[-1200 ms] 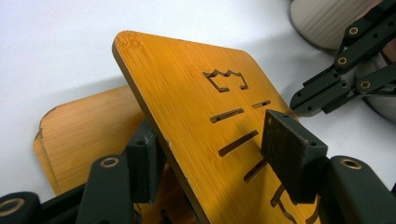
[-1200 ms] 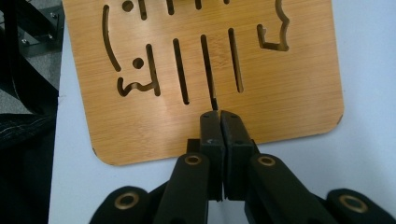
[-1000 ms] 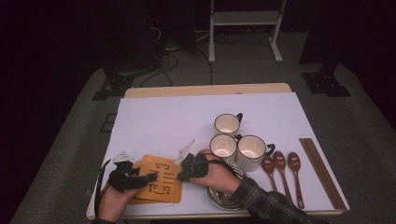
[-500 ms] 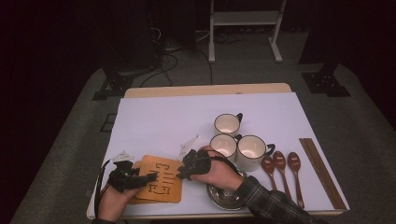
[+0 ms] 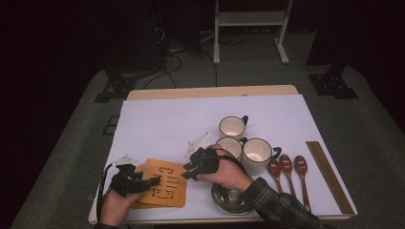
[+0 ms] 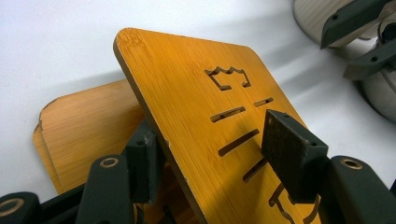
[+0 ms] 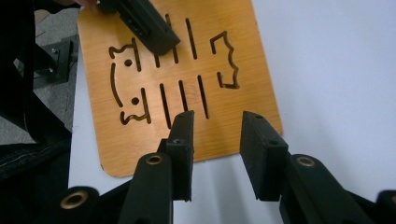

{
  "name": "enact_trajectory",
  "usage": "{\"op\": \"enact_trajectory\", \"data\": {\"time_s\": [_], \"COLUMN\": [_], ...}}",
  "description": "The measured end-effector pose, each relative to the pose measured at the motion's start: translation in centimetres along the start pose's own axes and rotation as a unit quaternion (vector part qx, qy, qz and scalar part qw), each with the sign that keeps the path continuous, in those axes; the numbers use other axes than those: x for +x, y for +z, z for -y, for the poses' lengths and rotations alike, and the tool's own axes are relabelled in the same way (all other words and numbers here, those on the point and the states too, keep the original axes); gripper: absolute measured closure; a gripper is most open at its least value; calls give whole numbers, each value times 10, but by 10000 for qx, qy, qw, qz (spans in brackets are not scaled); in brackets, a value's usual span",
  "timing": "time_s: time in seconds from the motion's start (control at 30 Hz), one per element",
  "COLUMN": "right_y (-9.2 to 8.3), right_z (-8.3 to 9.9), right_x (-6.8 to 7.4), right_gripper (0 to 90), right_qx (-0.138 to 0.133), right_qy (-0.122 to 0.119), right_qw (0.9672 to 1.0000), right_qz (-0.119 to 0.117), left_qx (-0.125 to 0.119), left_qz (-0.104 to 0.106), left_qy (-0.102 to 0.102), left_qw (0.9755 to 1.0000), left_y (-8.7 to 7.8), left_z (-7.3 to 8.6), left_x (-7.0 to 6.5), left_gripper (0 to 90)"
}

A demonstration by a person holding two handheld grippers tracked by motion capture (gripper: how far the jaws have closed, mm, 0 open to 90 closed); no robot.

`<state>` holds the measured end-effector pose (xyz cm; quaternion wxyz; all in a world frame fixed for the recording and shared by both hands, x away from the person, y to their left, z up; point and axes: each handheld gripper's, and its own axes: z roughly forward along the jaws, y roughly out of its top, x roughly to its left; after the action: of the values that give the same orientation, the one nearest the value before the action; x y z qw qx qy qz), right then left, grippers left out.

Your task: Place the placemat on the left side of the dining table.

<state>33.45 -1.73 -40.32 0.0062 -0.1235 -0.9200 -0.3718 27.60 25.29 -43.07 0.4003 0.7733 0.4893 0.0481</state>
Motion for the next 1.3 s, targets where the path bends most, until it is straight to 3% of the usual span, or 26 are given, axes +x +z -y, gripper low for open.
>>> {"op": "enact_trajectory", "data": {"time_s": [1.3], "right_y": [-38], "right_z": [-2], "right_x": [-18], "right_gripper": [623], "right_qx": [-447], "right_qy": [129], "right_qw": [9986], "right_qz": [268], "left_qx": [42], "left_qz": [-4], "left_qy": [-12], "left_qw": [10000], "left_y": [0], "left_z": [0], "left_x": [1], "left_gripper": [404]}}
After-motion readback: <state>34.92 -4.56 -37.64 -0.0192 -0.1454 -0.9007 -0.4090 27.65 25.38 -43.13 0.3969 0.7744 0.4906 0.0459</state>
